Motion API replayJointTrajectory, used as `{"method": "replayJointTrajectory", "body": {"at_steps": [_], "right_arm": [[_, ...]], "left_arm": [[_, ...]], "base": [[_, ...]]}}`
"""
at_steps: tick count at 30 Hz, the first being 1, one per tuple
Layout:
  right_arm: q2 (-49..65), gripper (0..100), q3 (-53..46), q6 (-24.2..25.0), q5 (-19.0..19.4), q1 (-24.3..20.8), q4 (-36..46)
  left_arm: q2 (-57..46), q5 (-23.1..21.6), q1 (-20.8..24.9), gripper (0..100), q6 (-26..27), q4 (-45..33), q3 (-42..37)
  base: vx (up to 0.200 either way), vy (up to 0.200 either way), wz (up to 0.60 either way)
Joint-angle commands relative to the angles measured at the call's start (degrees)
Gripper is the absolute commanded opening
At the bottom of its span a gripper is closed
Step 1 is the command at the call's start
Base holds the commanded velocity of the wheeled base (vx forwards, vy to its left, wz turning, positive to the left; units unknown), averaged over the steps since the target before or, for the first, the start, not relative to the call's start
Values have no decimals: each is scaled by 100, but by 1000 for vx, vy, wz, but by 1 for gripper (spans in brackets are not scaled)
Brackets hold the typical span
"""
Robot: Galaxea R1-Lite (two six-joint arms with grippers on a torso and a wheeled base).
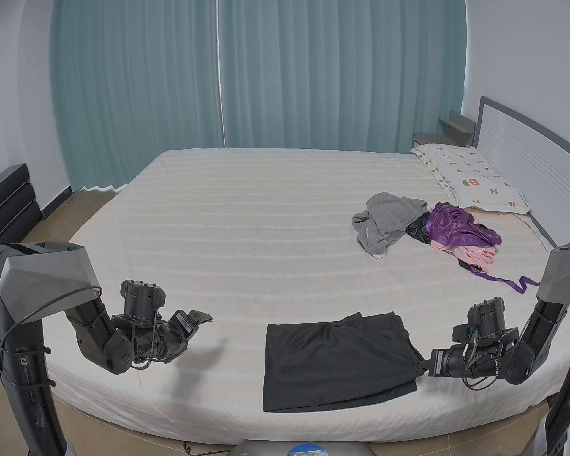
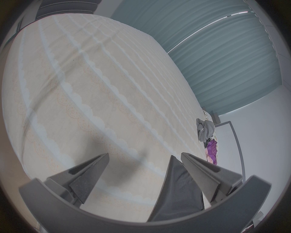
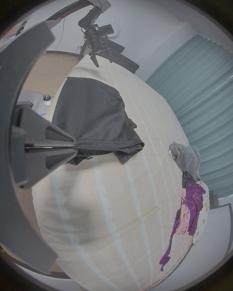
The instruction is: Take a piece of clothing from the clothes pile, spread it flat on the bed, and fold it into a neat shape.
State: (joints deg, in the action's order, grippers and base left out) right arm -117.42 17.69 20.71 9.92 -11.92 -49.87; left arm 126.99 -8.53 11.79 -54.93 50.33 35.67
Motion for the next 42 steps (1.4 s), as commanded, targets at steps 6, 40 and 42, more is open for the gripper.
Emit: {"method": "replayJointTrajectory", "body": {"at_steps": [6, 40, 42], "right_arm": [[-18, 100, -20, -366, 27, 41, 399], [-2294, 100, 2995, 1023, 141, 6, -998], [-2329, 0, 3074, 1014, 141, 23, -910]], "left_arm": [[10, 1, 8, 100, 0, 3, 1], [10, 36, 16, 100, 53, 3, -25], [19, 36, 16, 100, 61, 3, -25]], "base": [[0, 0, 0], [0, 0, 0], [0, 0, 0]]}}
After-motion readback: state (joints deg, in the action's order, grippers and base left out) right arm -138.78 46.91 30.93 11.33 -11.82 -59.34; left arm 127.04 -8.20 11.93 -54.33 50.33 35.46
